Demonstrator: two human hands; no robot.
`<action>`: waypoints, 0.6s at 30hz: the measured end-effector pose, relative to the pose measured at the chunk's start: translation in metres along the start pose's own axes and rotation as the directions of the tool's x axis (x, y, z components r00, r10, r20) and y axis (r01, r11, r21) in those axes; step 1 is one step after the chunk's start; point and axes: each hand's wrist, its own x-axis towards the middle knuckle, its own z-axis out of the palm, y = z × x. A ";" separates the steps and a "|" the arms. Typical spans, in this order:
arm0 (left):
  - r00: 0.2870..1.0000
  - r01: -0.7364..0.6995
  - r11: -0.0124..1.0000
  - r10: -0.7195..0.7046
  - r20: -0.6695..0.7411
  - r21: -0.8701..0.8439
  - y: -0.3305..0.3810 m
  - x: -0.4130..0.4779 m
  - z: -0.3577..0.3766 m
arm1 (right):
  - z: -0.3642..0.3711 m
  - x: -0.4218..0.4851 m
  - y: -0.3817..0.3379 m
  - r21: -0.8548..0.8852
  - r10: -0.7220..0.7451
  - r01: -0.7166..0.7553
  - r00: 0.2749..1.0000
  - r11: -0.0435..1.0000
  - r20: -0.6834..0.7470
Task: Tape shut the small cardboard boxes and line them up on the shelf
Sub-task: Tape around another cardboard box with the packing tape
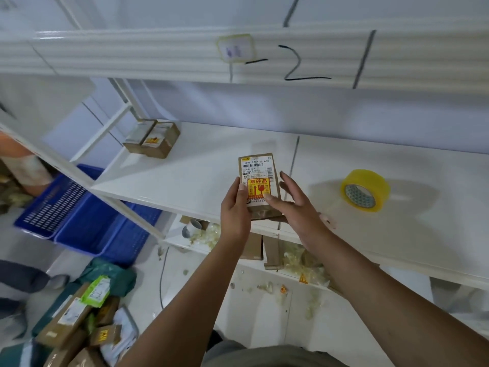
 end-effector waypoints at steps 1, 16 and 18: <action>1.000 0.010 1.000 -0.010 -0.007 0.002 0.001 0.005 -0.010 | 0.009 0.004 -0.001 -0.031 -0.011 0.011 1.000 0.999 0.018; 0.993 0.098 0.995 -0.101 0.069 0.035 -0.003 0.093 -0.204 | 0.197 0.067 -0.010 -0.078 -0.023 0.018 0.997 0.997 -0.069; 0.994 0.096 0.994 -0.098 0.055 0.048 -0.002 0.108 -0.226 | 0.221 0.076 -0.009 -0.090 -0.010 0.002 0.995 0.996 -0.098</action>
